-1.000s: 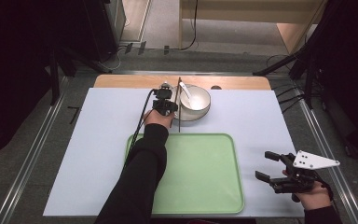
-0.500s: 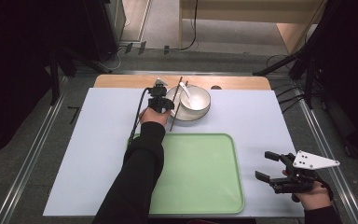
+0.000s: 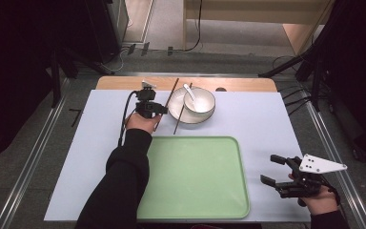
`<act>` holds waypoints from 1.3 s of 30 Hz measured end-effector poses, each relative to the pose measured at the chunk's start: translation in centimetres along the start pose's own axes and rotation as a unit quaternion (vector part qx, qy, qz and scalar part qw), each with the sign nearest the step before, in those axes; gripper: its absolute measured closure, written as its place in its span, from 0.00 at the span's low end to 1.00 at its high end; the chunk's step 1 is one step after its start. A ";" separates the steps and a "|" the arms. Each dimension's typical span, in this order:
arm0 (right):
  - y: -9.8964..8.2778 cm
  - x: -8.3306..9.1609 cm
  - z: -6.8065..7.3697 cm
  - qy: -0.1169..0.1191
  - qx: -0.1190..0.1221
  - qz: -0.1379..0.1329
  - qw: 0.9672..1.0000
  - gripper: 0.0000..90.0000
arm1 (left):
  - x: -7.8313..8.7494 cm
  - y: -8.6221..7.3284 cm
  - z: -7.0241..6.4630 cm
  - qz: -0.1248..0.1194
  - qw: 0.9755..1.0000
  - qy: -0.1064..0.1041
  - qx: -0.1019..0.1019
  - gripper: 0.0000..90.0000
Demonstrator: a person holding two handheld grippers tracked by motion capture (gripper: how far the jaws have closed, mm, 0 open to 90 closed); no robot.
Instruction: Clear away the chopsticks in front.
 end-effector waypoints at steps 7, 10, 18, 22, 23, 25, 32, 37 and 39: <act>0.0 -0.1 0.0 -0.002 0.002 0.001 1.000 0.18 | 2.3 -2.2 -0.6 -0.011 1.000 -0.009 -0.014 0.96; 0.0 -0.1 0.0 -0.002 0.002 0.001 1.000 0.18 | 2.9 -3.3 -0.8 -0.016 1.000 -0.017 -0.016 0.96; 0.0 -0.2 -0.1 -0.004 0.003 0.003 1.000 0.18 | 4.4 -6.5 -1.2 -0.020 0.999 -0.037 -0.009 0.96; 0.0 -0.2 -0.1 -0.005 0.003 0.002 1.000 0.18 | 4.9 -8.2 -1.5 -0.019 0.999 -0.040 -0.012 0.96; 0.1 -0.2 -0.1 -0.005 0.004 0.002 1.000 0.18 | 5.1 -8.6 -1.6 -0.017 0.999 -0.041 -0.011 0.96; 0.1 -0.2 -0.1 -0.005 0.003 0.003 1.000 0.18 | 5.4 -9.5 -1.7 -0.014 0.999 -0.041 -0.010 0.96; 0.2 -0.4 0.1 0.001 0.004 0.001 1.000 0.18 | 6.8 -12.4 -1.8 -0.009 0.999 -0.031 -0.003 0.96; 0.2 -0.6 0.1 0.003 0.007 0.005 1.000 0.18 | 7.6 -14.1 -2.5 -0.006 1.000 -0.030 0.001 0.96; 0.3 -0.7 0.1 0.004 0.007 0.005 1.000 0.18 | 7.8 -14.5 -2.6 -0.003 1.000 -0.030 0.000 0.96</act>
Point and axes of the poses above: each handheld gripper's, and its own axes: x roughly backward along the jaws, y roughly out of its top, z roughly to its left, the point moved 9 cm from there along -x, roughly forward along the jaws, and after that the axes turned 15 degrees about -x, right-handed, at the moved point
